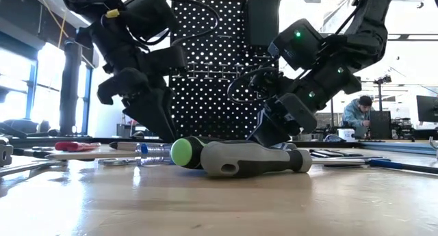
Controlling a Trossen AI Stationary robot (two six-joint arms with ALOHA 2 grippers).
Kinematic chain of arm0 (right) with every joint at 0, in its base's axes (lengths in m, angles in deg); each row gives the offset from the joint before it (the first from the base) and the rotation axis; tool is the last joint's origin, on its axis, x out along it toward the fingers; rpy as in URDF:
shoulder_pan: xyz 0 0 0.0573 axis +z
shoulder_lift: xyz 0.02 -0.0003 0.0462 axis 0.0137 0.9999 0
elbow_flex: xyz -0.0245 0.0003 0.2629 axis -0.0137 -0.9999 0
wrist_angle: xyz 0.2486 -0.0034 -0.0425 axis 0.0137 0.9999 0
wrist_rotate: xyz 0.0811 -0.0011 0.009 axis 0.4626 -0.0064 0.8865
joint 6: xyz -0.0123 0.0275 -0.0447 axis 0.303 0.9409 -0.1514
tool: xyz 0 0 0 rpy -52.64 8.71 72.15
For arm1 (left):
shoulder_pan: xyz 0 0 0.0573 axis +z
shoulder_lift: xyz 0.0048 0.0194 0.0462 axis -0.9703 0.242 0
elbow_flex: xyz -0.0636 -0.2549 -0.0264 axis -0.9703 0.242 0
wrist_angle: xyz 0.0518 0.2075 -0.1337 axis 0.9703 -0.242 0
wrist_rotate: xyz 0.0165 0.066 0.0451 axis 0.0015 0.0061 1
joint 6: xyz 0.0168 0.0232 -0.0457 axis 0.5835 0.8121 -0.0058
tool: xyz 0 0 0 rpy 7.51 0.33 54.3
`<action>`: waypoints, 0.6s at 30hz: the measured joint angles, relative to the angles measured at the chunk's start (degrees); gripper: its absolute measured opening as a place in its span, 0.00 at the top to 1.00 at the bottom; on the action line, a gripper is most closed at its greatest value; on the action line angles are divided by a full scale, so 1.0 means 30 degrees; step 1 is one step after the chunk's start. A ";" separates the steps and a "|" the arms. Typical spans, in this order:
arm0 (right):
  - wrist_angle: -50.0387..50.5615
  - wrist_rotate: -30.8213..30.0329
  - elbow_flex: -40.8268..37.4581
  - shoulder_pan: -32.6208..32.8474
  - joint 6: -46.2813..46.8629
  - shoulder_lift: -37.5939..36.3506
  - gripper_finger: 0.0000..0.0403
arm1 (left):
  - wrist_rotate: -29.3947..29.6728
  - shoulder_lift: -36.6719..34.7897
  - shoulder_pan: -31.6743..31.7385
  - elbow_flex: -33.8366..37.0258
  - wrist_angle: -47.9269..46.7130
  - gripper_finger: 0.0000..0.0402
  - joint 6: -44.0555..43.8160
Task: Hang tools onto peg board
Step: Hang the wrench onto the pegboard
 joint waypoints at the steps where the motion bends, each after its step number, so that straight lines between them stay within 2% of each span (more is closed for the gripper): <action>1: 0.0006 0.0005 0.0000 0.0000 0.0000 0.0000 1.00 | 0.0191 0.0000 0.0000 0.0000 -0.0012 0.73 0.0090; 10: 0.0145 0.0153 0.0000 0.0000 -0.0026 0.0000 1.00 | 0.0928 -0.0127 0.0000 0.0000 0.0171 0.73 0.0729; 18: 0.0155 0.0531 -0.0019 -0.0269 -0.0061 0.0015 1.00 | 0.2733 -0.0178 0.0000 -0.0015 -0.0140 0.73 0.2216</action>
